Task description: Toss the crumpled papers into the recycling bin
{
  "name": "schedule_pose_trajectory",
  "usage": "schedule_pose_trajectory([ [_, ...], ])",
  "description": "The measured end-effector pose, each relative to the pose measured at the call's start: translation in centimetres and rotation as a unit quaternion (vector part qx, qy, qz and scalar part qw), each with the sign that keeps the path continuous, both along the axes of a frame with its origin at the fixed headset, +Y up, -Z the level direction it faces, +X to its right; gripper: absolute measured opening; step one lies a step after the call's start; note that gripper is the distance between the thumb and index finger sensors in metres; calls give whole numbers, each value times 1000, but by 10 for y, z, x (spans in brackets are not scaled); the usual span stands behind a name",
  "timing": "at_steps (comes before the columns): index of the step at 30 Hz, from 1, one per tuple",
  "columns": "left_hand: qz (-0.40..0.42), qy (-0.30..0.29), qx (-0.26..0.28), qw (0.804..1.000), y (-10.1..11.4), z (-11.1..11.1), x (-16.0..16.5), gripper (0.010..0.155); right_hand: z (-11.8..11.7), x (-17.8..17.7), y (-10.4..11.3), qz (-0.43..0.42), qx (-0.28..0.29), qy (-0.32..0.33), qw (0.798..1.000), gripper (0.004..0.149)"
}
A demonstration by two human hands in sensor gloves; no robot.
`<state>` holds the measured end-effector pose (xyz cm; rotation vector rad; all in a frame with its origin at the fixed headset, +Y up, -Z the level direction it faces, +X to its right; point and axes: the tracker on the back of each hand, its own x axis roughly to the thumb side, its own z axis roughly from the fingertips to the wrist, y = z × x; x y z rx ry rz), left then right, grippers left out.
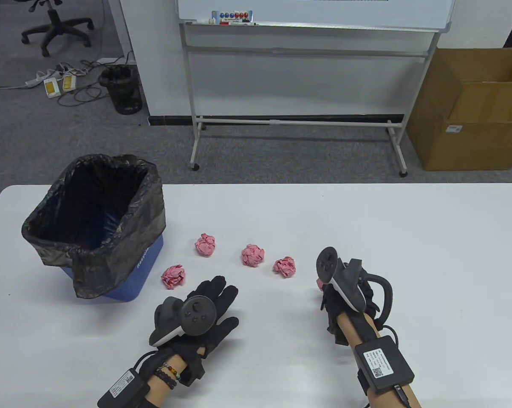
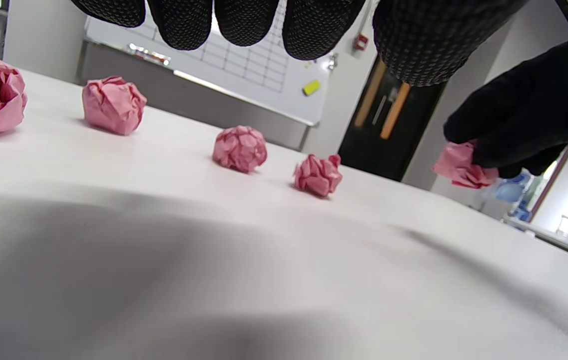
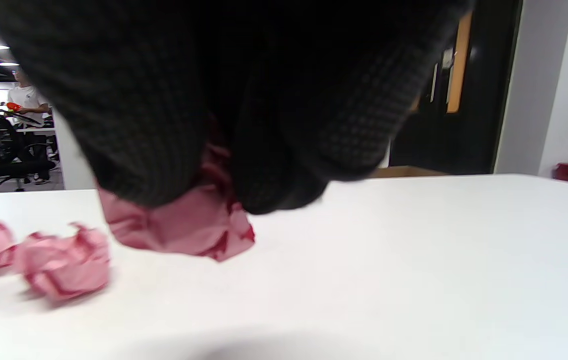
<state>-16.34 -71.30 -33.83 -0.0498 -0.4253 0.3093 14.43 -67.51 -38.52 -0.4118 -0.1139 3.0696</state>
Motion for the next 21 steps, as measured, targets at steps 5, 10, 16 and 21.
schedule_pose_trajectory([
  [5, 9, 2, -16, 1000, -3, -2, -3, 73, 14, -12, -6, -27, -22, 26, 999, 55],
  [10, 46, -1, -57, 997, -8, -6, -6, 75, 27, -30, -9, -84, -36, 59, 994, 55],
  [16, 111, -16, -167, 979, -20, -11, -9, 85, 41, -55, -12, -138, -45, 107, 984, 55],
  [21, 226, -15, -232, 946, -26, -13, -11, 86, 47, -76, -18, -211, -70, 133, 966, 55],
])
